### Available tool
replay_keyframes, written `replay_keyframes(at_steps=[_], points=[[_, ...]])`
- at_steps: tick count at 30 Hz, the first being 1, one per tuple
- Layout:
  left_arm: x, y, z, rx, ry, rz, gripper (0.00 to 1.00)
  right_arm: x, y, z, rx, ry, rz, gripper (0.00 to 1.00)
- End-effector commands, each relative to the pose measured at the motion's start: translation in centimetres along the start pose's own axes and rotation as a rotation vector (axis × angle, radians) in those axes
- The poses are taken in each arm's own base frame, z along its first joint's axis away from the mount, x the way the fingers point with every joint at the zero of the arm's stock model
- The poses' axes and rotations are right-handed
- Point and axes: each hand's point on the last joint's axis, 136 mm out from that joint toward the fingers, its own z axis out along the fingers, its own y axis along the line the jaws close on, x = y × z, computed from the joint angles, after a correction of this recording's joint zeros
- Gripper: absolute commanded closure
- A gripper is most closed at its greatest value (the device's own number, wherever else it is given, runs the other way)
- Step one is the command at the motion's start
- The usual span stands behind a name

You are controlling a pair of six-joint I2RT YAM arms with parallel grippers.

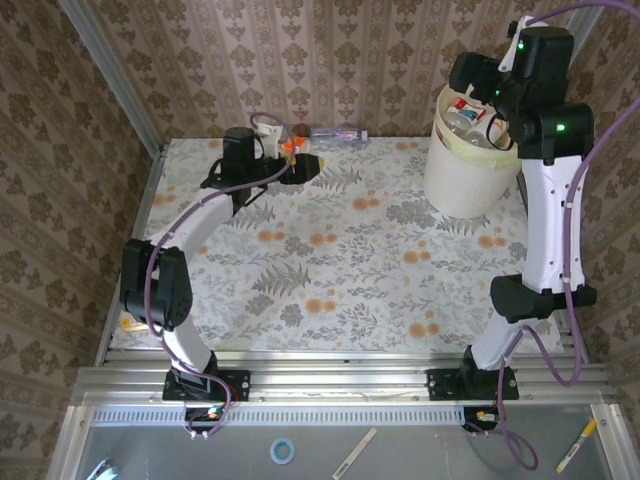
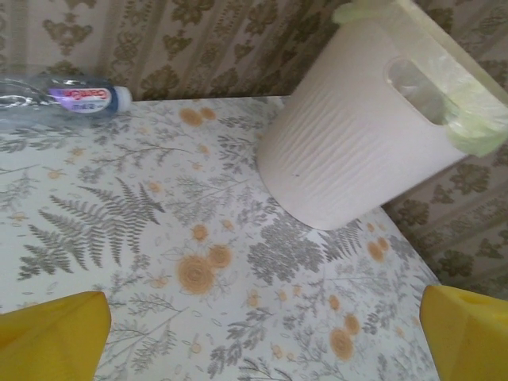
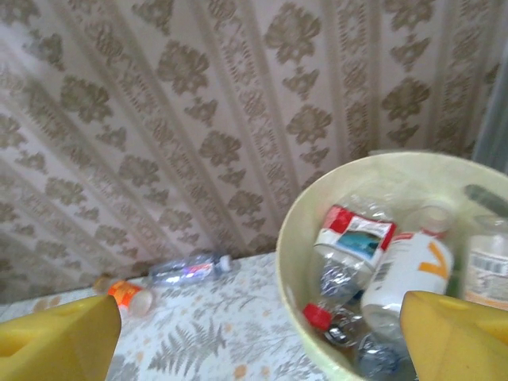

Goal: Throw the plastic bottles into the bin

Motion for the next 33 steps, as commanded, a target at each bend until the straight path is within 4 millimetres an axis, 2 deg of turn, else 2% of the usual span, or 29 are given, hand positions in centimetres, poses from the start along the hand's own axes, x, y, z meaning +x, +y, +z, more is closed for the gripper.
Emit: replay_keyframes(at_steps=[1, 6, 11, 14, 18, 26, 31, 33], points=[[0.0, 3.3, 0.6, -0.120, 0.033, -0.032, 0.00, 2.2, 3.1, 0.5, -0.134, 0.093, 0.001, 0.07], [-0.1, 6.4, 2.1, -0.188, 0.061, -0.088, 0.00, 4.5, 7.1, 0.5, -0.252, 0.160, -0.062, 0.05], [-0.7, 9.4, 3.2, -0.226, 0.057, -0.124, 0.00, 7.8, 11.0, 1.0, -0.358, 0.255, -0.121, 0.05], [-0.9, 11.8, 3.9, -0.264, 0.062, -0.179, 0.00, 9.8, 12.8, 1.7, -0.397, 0.306, -0.148, 0.05], [-1.1, 14.8, 5.1, -0.326, 0.091, -0.218, 0.00, 11.8, 14.4, 2.8, -0.418, 0.354, -0.162, 0.04], [-1.6, 19.7, 6.9, -0.435, 0.102, -0.263, 0.00, 16.1, 16.8, 7.0, -0.459, 0.455, -0.133, 0.04], [-2.4, 21.6, 7.3, -0.464, 0.073, -0.282, 0.00, 17.9, 18.3, 10.0, -0.492, 0.482, -0.082, 0.04], [-2.5, 21.8, 7.5, -0.456, 0.062, -0.299, 0.00, 18.9, 18.8, 11.4, -0.505, 0.498, -0.065, 0.04]])
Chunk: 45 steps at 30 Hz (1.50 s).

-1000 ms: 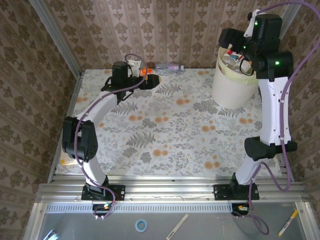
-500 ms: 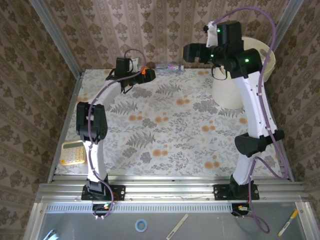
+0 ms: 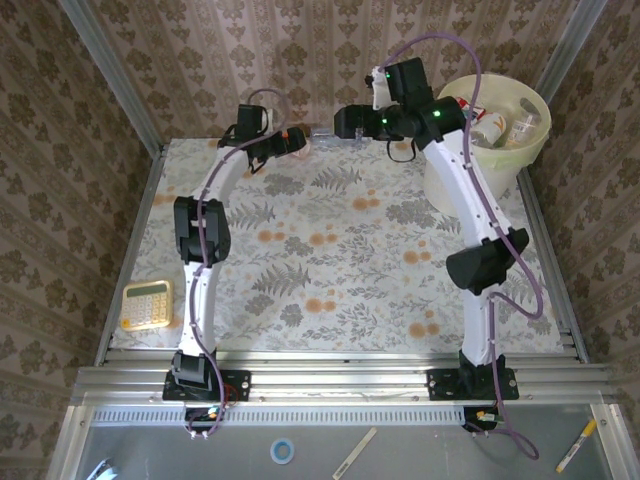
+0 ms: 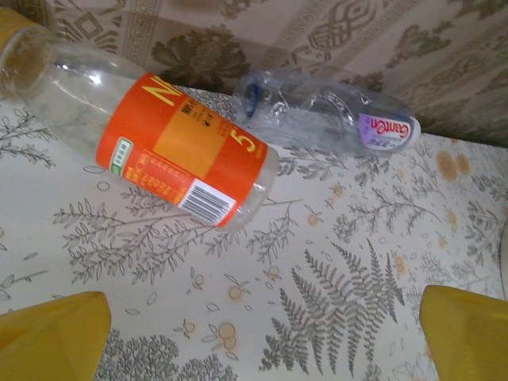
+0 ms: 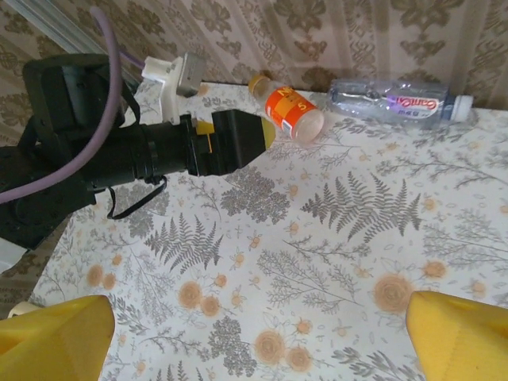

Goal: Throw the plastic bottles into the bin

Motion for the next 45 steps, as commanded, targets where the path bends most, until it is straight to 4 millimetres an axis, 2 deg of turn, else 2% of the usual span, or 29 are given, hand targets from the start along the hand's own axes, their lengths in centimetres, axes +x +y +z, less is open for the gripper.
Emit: replay_keyframes(at_steps=[1, 4, 10, 14, 17, 19, 23, 25, 28, 34, 45], points=[[-0.9, 0.8, -0.4, -0.018, -0.013, -0.053, 0.00, -0.1, 0.8, 2.9, -0.076, 0.004, 0.040, 0.04], [-0.8, 0.7, -0.6, -0.012, -0.017, -0.045, 0.00, 0.3, 0.4, 5.7, -0.098, 0.015, 0.073, 0.04], [-1.3, 1.5, -0.1, -0.040, -0.033, -0.069, 0.00, 0.4, -0.9, 11.1, -0.138, 0.006, 0.150, 0.04], [-2.2, 1.7, 1.0, -0.058, -0.069, -0.084, 0.00, 0.8, -1.6, 13.4, -0.166, 0.011, 0.181, 0.04], [-3.2, 1.5, 2.1, -0.022, -0.117, -0.122, 0.04, 1.5, -2.2, 14.2, -0.166, 0.033, 0.193, 0.04], [-4.4, 1.1, 2.5, 0.018, -0.178, -0.145, 0.07, 1.9, -2.5, 14.3, -0.162, 0.052, 0.195, 0.04], [-7.4, -0.1, 2.9, 0.155, -0.305, -0.213, 0.24, 3.0, -3.0, 13.9, -0.161, 0.098, 0.196, 0.05], [-8.3, -0.6, 2.8, 0.190, -0.338, -0.220, 0.31, 3.6, -2.8, 13.8, -0.172, 0.121, 0.188, 0.05], [-8.8, -1.6, 2.5, 0.218, -0.358, -0.199, 0.34, 4.3, -2.7, 13.3, -0.176, 0.141, 0.183, 0.05], [-9.1, -2.8, 2.7, 0.264, -0.389, -0.203, 0.37, 6.0, -3.0, 13.0, -0.170, 0.188, 0.181, 0.06], [-7.6, -2.2, 5.2, 0.271, -0.367, -0.226, 0.42, 7.4, -2.9, 11.8, -0.172, 0.233, 0.165, 0.06]])
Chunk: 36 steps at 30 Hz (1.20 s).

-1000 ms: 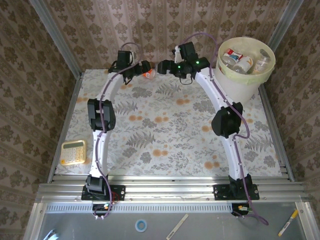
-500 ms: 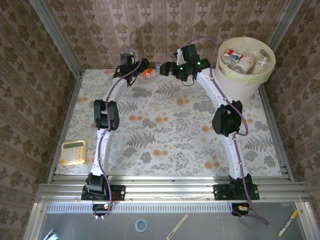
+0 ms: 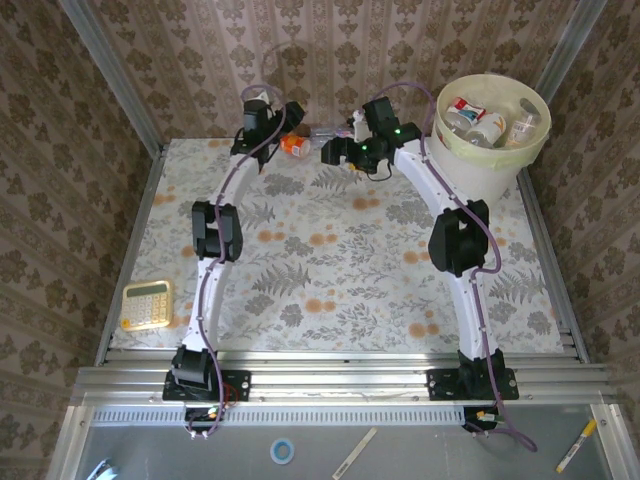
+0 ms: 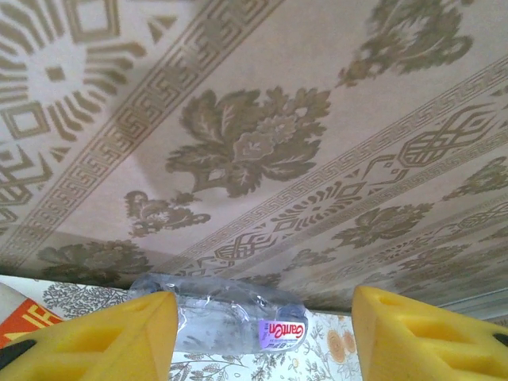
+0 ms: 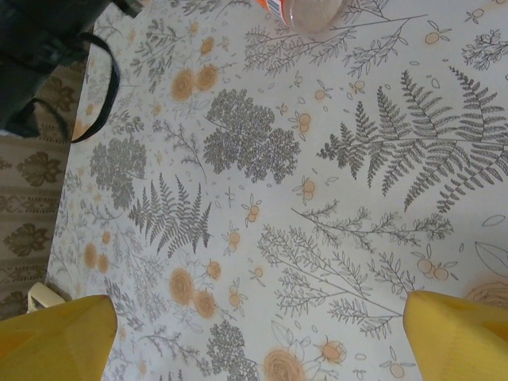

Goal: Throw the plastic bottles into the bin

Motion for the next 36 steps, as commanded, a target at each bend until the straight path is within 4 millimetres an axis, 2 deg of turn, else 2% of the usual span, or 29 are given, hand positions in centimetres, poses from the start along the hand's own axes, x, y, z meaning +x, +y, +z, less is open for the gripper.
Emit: replay_keyframes(at_steps=[1, 13, 18, 21, 24, 27, 28, 31, 33, 36], points=[[1.0, 1.2, 0.8, 0.008, 0.011, -0.021, 0.42, 0.0, 1.7, -2.5, -0.034, -0.005, -0.033, 0.06], [2.0, 3.5, 1.2, -0.021, 0.028, -0.037, 0.44, 0.7, 1.8, -3.2, -0.027, -0.002, -0.032, 0.06], [3.4, 4.8, 1.2, -0.057, 0.072, -0.052, 0.44, 0.8, 1.7, -3.2, -0.025, -0.007, -0.025, 0.06], [4.3, 6.1, 0.9, -0.098, 0.106, -0.075, 0.46, 0.9, 1.6, -3.2, -0.023, -0.003, -0.026, 0.06], [5.0, 7.4, -0.2, -0.150, 0.142, -0.103, 0.47, 1.0, 1.7, -3.4, -0.021, 0.001, -0.028, 0.06], [4.5, 7.1, -2.8, -0.164, 0.154, -0.092, 0.48, 1.2, 1.9, -3.8, -0.020, 0.004, -0.030, 0.06], [4.3, 6.3, -4.0, -0.153, 0.155, -0.083, 0.48, 1.3, 1.9, -3.9, -0.018, 0.005, -0.032, 0.06], [3.5, 1.9, -8.5, -0.099, 0.162, -0.011, 0.48, 1.7, 1.9, -4.4, -0.010, 0.004, -0.037, 0.06], [3.8, -0.3, -11.8, -0.107, 0.171, 0.039, 0.41, 1.9, 1.8, -4.7, -0.001, 0.005, -0.042, 0.06], [4.6, -1.1, -15.9, -0.182, 0.174, 0.040, 0.31, 2.2, 1.7, -4.9, 0.009, 0.005, -0.049, 0.06]])
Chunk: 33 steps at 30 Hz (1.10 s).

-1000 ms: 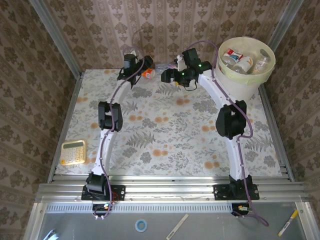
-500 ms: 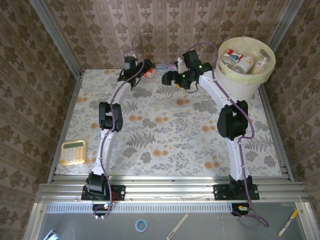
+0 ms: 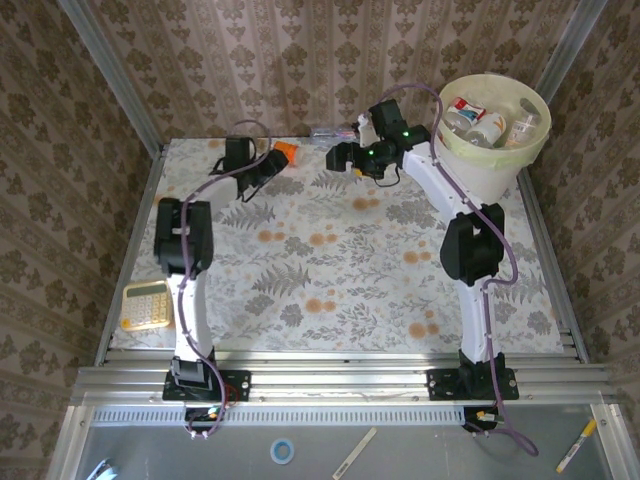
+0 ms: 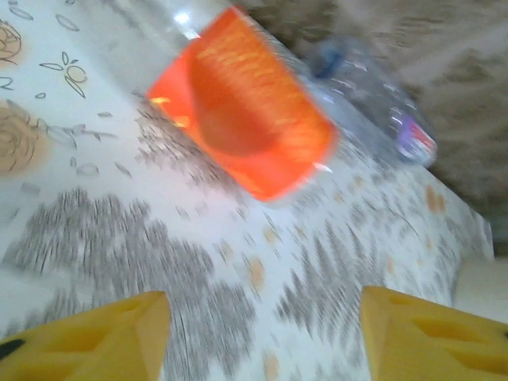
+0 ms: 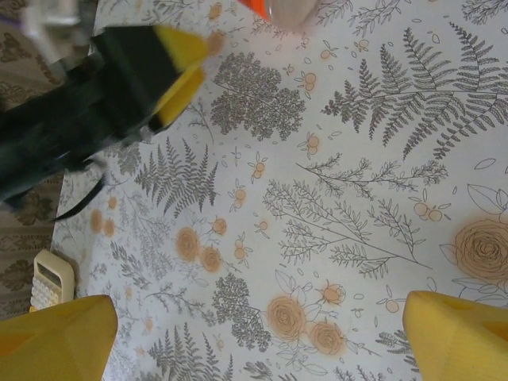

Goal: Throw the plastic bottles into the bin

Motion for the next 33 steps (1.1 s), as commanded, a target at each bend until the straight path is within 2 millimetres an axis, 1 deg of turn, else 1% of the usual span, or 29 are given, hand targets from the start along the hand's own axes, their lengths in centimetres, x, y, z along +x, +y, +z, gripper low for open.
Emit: replay_keyframes(at_steps=[1, 2, 4, 7, 9, 11, 14, 16, 20, 25, 27, 29, 33], points=[[-1.6, -4.6, -5.7, 0.030, -0.096, 0.099, 0.25, 0.0, 0.8, -1.8, 0.010, -0.018, -0.030, 0.06], [-1.2, -4.2, -6.2, -0.004, -0.090, 0.083, 0.20, 0.1, 0.9, -1.8, 0.007, -0.015, -0.033, 0.06], [-0.6, -3.2, -6.6, -0.080, -0.055, 0.051, 0.13, 0.2, 0.8, -1.9, 0.009, -0.010, -0.034, 0.06], [0.8, -1.1, -6.8, -0.203, 0.036, -0.038, 0.06, 0.3, 1.0, -2.0, 0.007, -0.006, -0.037, 0.06], [1.9, -0.2, -7.2, -0.265, 0.076, -0.056, 0.01, 0.3, 1.2, -2.3, 0.007, -0.005, -0.041, 0.06], [3.1, 1.4, -7.7, -0.335, 0.112, -0.067, 0.00, 0.4, 1.4, -2.5, 0.008, -0.004, -0.045, 0.05], [4.0, 3.7, -8.4, -0.414, 0.151, -0.080, 0.00, 0.9, 1.6, -2.6, 0.007, 0.007, -0.055, 0.05], [3.8, 5.0, -8.6, -0.443, 0.153, -0.090, 0.00, 1.2, 1.7, -2.6, 0.006, 0.014, -0.061, 0.05], [3.2, 7.0, -8.0, -0.477, 0.153, -0.099, 0.00, 1.8, 2.0, -2.7, 0.003, 0.021, -0.066, 0.05], [3.8, 10.7, -7.9, -0.558, 0.180, -0.133, 0.00, 2.3, 2.2, -3.0, 0.008, 0.019, -0.075, 0.05], [3.3, 12.0, -7.9, -0.592, 0.166, -0.132, 0.00, 2.3, 2.3, -3.1, 0.005, 0.014, -0.073, 0.05], [2.5, 12.8, -7.6, -0.596, 0.160, -0.138, 0.00, 2.3, 2.5, -3.0, 0.001, 0.014, -0.074, 0.05], [2.3, 15.0, -7.4, -0.648, 0.187, -0.138, 0.00, 2.2, 2.8, -3.0, -0.001, 0.011, -0.075, 0.05]])
